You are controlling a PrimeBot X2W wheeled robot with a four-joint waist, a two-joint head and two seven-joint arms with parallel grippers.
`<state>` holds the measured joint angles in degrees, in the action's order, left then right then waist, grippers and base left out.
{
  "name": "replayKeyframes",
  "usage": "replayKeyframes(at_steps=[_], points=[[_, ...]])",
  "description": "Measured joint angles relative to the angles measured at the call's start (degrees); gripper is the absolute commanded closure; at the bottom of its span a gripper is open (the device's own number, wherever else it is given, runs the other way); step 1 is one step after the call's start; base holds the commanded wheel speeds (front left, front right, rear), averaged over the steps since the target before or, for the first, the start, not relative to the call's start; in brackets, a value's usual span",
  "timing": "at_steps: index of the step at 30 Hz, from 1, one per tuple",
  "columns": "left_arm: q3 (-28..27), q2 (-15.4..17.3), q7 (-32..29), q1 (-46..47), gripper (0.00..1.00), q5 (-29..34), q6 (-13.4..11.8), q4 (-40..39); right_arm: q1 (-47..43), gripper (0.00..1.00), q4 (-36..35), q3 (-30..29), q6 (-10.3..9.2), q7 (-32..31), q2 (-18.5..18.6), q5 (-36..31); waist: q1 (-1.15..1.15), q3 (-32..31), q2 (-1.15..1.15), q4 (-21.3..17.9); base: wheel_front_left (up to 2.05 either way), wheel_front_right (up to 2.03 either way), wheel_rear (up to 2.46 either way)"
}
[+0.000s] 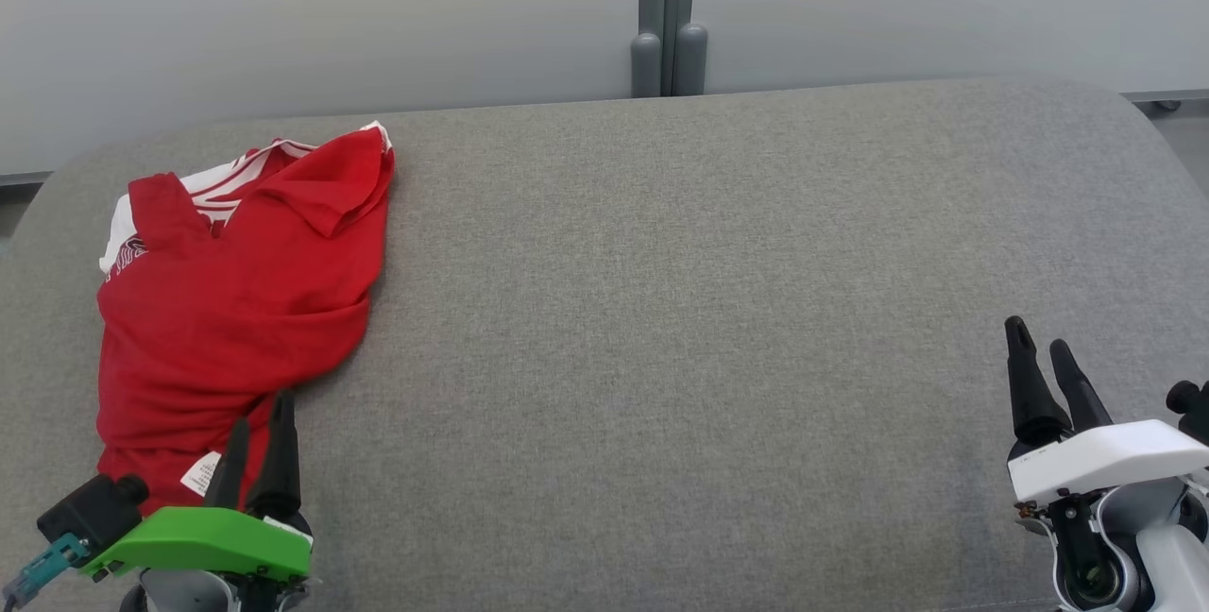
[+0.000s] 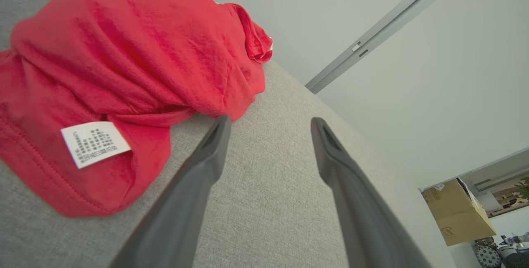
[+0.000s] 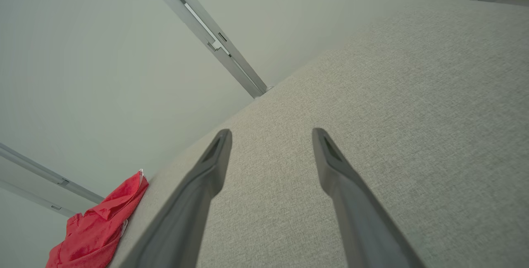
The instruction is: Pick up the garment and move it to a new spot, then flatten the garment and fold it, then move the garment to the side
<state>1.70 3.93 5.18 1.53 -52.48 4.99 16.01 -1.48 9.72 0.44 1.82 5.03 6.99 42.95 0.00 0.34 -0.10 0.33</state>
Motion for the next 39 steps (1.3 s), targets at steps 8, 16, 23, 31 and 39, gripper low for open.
replayKeyframes(at_steps=[8,16,23,31,39], points=[[0.16,0.02,1.54,-0.01,0.00,6.41,-0.03,-0.15,-0.02,0.00,-0.75,1.27,-0.43,1.62,0.56,-6.61,0.00,-0.08,0.00,0.32,0.00,0.00,0.00],[0.18,0.09,3.28,-0.03,0.00,13.29,-0.03,-0.13,-0.16,0.00,-1.26,2.09,-0.92,3.45,1.63,-13.80,0.00,-0.14,0.00,0.61,0.00,0.00,0.00],[0.22,0.09,4.54,-0.05,0.00,18.44,-0.02,-0.01,-0.19,0.00,-1.48,2.40,-1.41,4.59,1.94,-19.17,0.00,-0.22,0.00,0.69,0.00,0.00,0.00],[0.31,0.22,6.16,-0.08,0.00,24.70,0.10,0.09,-0.23,0.00,-1.68,2.48,-1.94,6.26,2.34,-25.06,0.00,-0.34,0.00,0.56,0.00,0.00,0.00],[0.44,0.47,7.50,-0.09,0.00,30.59,0.33,0.16,-0.24,0.00,-2.01,2.48,-2.42,7.57,2.56,-30.02,0.00,-0.33,0.00,0.44,0.00,0.00,0.00]])
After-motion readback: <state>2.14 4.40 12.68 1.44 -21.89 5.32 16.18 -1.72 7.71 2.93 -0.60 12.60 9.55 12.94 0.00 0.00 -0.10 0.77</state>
